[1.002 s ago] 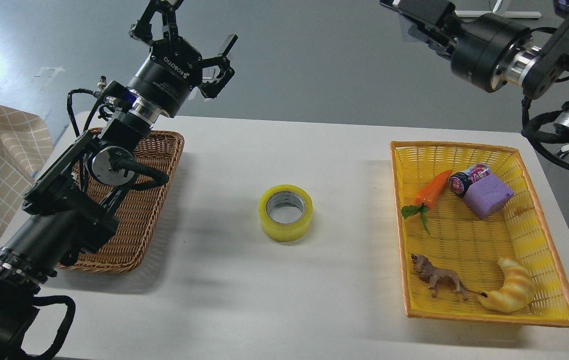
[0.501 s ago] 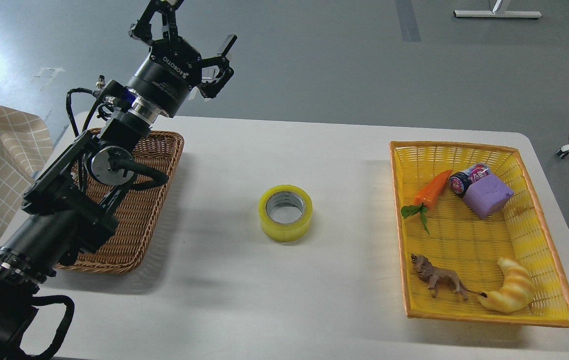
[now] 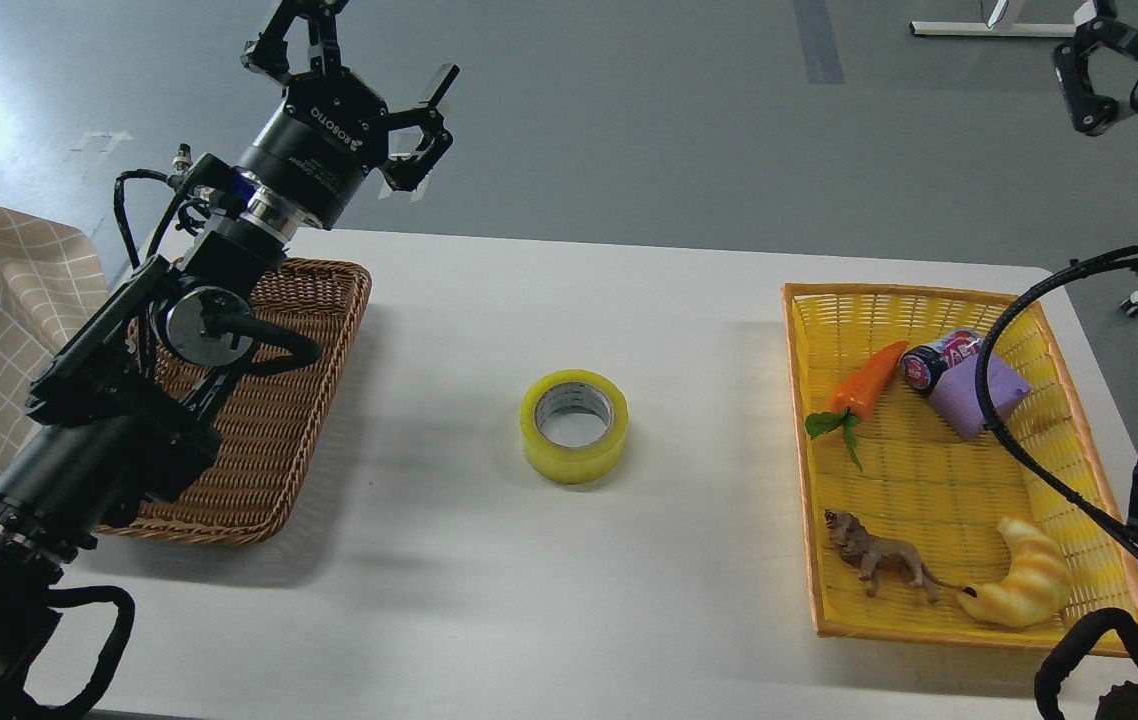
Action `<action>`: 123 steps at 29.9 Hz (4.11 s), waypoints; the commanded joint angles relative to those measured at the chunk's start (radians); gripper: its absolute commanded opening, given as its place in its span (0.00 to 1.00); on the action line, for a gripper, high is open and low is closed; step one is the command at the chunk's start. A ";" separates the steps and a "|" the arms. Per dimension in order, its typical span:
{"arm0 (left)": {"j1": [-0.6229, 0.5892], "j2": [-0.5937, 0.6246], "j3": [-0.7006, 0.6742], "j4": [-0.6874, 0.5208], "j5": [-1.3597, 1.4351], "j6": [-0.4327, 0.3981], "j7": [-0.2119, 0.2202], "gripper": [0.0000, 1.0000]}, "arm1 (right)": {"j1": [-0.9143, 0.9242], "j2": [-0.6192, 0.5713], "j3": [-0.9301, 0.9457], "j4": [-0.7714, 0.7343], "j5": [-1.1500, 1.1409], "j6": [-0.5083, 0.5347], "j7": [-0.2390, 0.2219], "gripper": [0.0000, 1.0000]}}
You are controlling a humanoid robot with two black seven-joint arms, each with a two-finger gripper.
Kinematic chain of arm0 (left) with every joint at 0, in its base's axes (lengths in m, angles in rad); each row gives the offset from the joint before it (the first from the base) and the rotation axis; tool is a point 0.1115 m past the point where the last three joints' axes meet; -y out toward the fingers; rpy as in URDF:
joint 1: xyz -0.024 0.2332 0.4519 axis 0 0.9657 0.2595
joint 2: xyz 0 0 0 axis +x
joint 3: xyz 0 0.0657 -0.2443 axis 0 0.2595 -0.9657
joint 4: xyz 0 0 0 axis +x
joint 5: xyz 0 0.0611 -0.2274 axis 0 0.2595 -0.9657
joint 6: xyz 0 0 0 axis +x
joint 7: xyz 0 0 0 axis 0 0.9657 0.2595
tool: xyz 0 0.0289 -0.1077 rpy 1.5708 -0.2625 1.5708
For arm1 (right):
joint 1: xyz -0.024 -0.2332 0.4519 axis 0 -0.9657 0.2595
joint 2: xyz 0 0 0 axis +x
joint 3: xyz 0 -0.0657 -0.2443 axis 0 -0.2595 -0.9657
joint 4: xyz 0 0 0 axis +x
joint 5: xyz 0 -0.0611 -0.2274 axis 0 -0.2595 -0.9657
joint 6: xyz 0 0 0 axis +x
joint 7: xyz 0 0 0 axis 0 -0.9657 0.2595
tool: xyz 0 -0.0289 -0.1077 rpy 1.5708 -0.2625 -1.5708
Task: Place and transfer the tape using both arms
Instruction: 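Release the tape and raise the right gripper back over the yellow basket, then swing the left gripper out and lower it toward the tape roll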
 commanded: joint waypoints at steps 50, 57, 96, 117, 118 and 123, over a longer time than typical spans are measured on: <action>-0.023 0.046 0.014 -0.084 0.403 0.000 -0.002 0.98 | -0.172 0.003 -0.196 -0.037 0.198 0.000 -0.035 0.95; -0.023 0.060 0.014 -0.171 0.601 0.000 -0.002 0.98 | -0.179 0.003 -0.196 -0.036 0.198 0.000 -0.035 0.95; -0.267 0.256 0.357 -0.263 1.474 0.000 0.030 0.98 | -0.200 0.003 -0.196 -0.026 0.196 0.000 -0.033 0.96; -0.267 0.266 0.520 -0.251 1.610 0.000 0.079 0.98 | -0.202 0.003 -0.198 -0.032 0.196 0.000 -0.033 0.96; -0.268 0.264 0.525 -0.249 1.610 0.000 0.084 0.98 | -0.203 0.003 -0.196 -0.032 0.196 0.000 -0.033 0.96; -0.256 0.249 0.532 -0.229 1.610 0.000 0.096 0.98 | -0.212 0.003 -0.198 -0.034 0.196 0.000 -0.033 0.96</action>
